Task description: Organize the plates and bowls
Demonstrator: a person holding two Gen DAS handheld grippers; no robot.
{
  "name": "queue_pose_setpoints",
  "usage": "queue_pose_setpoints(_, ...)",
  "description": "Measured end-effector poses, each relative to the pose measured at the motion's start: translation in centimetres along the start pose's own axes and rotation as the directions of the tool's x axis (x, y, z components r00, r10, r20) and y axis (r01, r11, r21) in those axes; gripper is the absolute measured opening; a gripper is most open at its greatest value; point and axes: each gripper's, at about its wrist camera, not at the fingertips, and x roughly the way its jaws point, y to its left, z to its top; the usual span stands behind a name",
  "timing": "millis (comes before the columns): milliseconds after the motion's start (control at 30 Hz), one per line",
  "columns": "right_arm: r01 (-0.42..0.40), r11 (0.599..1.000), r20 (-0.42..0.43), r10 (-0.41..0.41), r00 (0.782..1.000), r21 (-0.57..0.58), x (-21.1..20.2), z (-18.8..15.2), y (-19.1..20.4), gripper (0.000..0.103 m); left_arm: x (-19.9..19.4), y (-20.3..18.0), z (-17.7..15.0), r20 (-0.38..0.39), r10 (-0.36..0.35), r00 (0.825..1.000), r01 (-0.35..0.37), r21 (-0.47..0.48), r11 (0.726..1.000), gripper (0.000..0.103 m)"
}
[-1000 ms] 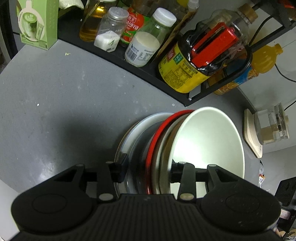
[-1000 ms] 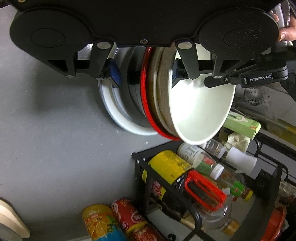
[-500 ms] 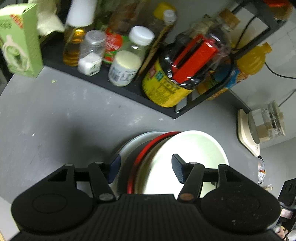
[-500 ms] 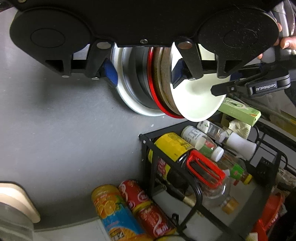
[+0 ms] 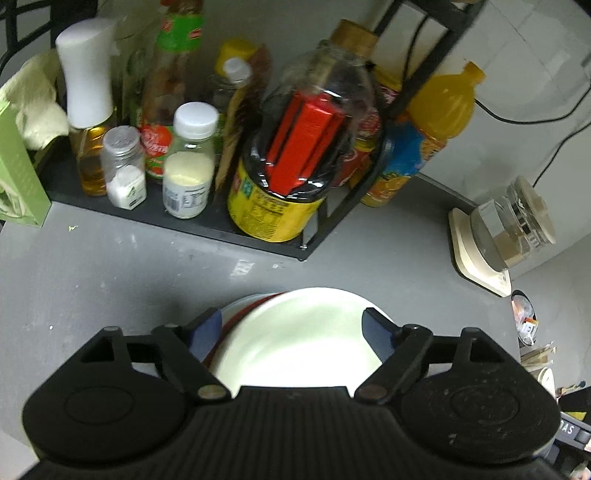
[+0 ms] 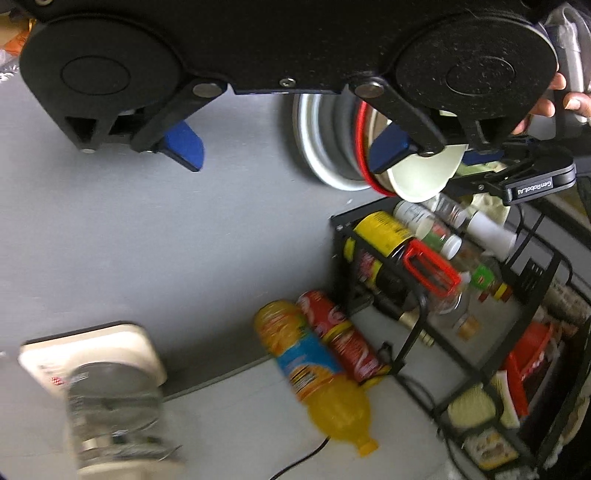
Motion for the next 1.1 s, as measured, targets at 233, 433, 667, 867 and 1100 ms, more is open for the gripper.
queue_pose_setpoints(233, 0.068, 0.996, 0.083, -0.073, 0.994, 0.055, -4.9, -1.7, -2.0, 0.101, -2.1, -2.2, -1.8, 0.032, -0.003, 0.999, 0.001, 0.063, 0.998, 0.087)
queue_pose_setpoints(433, 0.112, 0.989, 0.137, -0.124, 0.983, 0.094, -8.6, -4.2, -3.0, 0.103, -4.1, -3.1, -3.2, 0.063, -0.001, 0.998, -0.006, 0.103, 0.995, 0.087)
queue_pose_setpoints(667, 0.140, 0.989, 0.200, -0.145, 0.969, 0.038, -12.4, -7.3, -1.6, 0.103, -6.0, -3.6, -6.6, 0.062, -0.022, 0.998, 0.016, 0.097, 0.995, 0.087)
queue_pose_setpoints(867, 0.168, 0.985, 0.273, -0.172, 0.946, 0.039, -15.3, -10.2, -0.2, 0.103, -8.9, -3.3, -9.7, 0.100, -0.037, 0.994, 0.023, 0.143, 0.989, 0.088)
queue_pose_setpoints(1100, 0.217, 0.976, 0.316, -0.207, 0.926, 0.004, -17.4, -13.2, 2.2, 0.103, -12.8, -2.7, -12.7, 0.141, -0.089, 0.986, 0.055, 0.226, 0.972, 0.093)
